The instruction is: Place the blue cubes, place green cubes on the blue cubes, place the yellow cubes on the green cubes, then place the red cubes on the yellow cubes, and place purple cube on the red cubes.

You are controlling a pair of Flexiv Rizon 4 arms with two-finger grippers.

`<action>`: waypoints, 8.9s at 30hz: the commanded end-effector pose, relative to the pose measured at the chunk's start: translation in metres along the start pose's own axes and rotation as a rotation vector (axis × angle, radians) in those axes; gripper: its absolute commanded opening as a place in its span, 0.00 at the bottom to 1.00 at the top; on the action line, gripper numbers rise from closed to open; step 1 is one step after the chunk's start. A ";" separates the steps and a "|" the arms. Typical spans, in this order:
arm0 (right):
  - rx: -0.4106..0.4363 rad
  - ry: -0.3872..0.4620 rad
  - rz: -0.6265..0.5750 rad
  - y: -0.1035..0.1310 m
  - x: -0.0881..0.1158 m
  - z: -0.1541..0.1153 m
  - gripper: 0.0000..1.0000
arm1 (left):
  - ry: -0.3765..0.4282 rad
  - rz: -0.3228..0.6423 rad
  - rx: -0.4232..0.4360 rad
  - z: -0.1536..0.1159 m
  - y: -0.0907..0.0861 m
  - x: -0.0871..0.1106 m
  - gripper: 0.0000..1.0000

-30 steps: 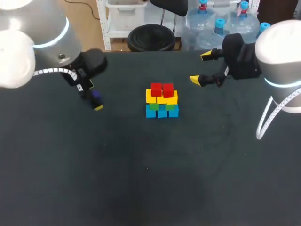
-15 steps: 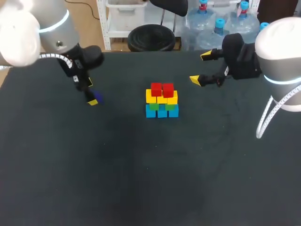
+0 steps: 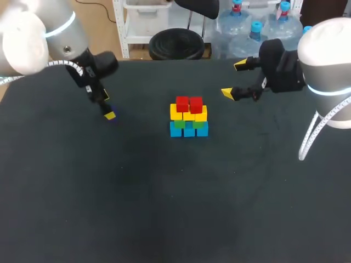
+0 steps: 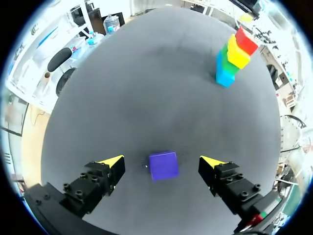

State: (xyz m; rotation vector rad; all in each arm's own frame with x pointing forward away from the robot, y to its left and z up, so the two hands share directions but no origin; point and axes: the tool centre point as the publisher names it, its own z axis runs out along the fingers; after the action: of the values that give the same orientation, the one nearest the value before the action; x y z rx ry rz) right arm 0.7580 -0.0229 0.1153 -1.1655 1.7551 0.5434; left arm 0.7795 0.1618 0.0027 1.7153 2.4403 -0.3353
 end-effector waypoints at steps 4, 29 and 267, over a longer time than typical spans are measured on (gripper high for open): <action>-0.001 0.001 0.000 0.000 -0.001 -0.001 1.00 | 0.030 0.004 -0.006 0.009 0.016 0.000 1.00; -0.001 0.001 0.000 0.000 -0.001 -0.001 1.00 | -0.002 0.009 -0.013 0.012 0.019 0.003 0.00; -0.001 0.001 0.000 0.000 -0.001 -0.001 1.00 | -0.595 0.184 -0.225 -0.150 -0.153 -0.197 1.00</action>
State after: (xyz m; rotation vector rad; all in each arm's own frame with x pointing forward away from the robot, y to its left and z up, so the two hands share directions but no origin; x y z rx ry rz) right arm 0.7580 -0.0225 0.1156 -1.1657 1.7556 0.5431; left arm 0.7158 -0.0384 0.2056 1.5502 1.8836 -0.4523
